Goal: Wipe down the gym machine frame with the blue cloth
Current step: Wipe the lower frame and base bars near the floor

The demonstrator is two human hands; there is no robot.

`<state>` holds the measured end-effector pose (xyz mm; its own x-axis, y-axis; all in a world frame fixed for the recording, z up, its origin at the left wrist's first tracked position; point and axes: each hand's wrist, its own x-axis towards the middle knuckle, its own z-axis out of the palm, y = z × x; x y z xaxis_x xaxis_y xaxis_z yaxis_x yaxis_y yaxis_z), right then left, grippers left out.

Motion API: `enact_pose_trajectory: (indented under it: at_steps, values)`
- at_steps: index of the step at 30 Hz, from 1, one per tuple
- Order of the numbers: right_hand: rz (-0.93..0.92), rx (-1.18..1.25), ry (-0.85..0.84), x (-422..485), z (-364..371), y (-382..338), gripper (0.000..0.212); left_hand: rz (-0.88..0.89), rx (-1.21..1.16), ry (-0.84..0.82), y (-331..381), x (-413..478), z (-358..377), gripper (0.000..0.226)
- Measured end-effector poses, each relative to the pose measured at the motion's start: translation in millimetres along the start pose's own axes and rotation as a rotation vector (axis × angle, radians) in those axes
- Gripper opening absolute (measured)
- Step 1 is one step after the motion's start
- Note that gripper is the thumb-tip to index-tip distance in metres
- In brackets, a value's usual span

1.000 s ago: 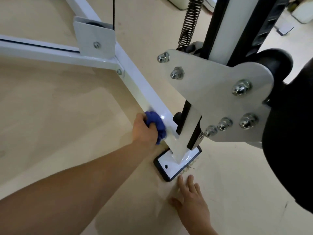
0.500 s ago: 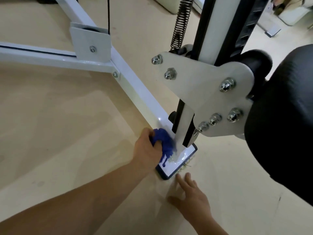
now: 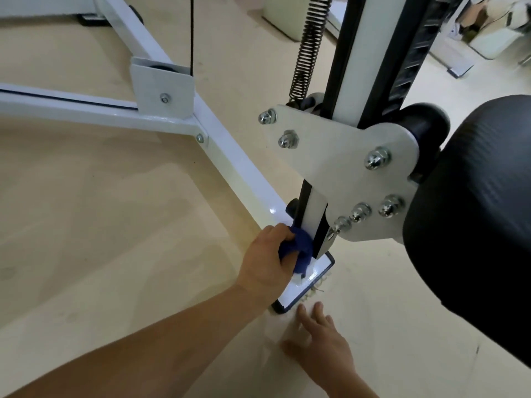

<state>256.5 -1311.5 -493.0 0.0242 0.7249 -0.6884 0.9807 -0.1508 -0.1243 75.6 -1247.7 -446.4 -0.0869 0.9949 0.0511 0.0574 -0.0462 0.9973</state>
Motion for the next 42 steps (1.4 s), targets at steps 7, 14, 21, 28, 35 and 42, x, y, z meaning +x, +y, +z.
enact_pose_trajectory:
  at_steps: [7, 14, 21, 28, 35, 42]
  values:
    - [0.024, -0.028, -0.044, -1, -3, -4, 0.088, 0.155, -0.247, 0.131, 59, 22, 2, 0.044]
    - [0.007, -0.029, -0.010, 2, 1, -1, 0.088, -0.103, 0.072, -0.048, 8, -3, 10, 0.015]
    - [-0.057, -0.147, -0.026, -5, -3, -5, 0.084, 0.136, 0.019, 0.188, 36, 12, 14, 0.044]
    - [-0.006, -0.039, 0.005, -1, 15, 7, 0.088, -0.141, 0.249, -0.151, -6, -3, 14, 0.013]
    - [0.021, -0.074, 0.032, -2, 18, 3, 0.089, -0.260, 0.102, -0.158, -8, -13, -3, 0.033]
    - [-0.018, 0.045, 0.106, -23, -28, -49, 0.050, -0.163, 0.251, -0.048, 11, -31, -67, 0.031]
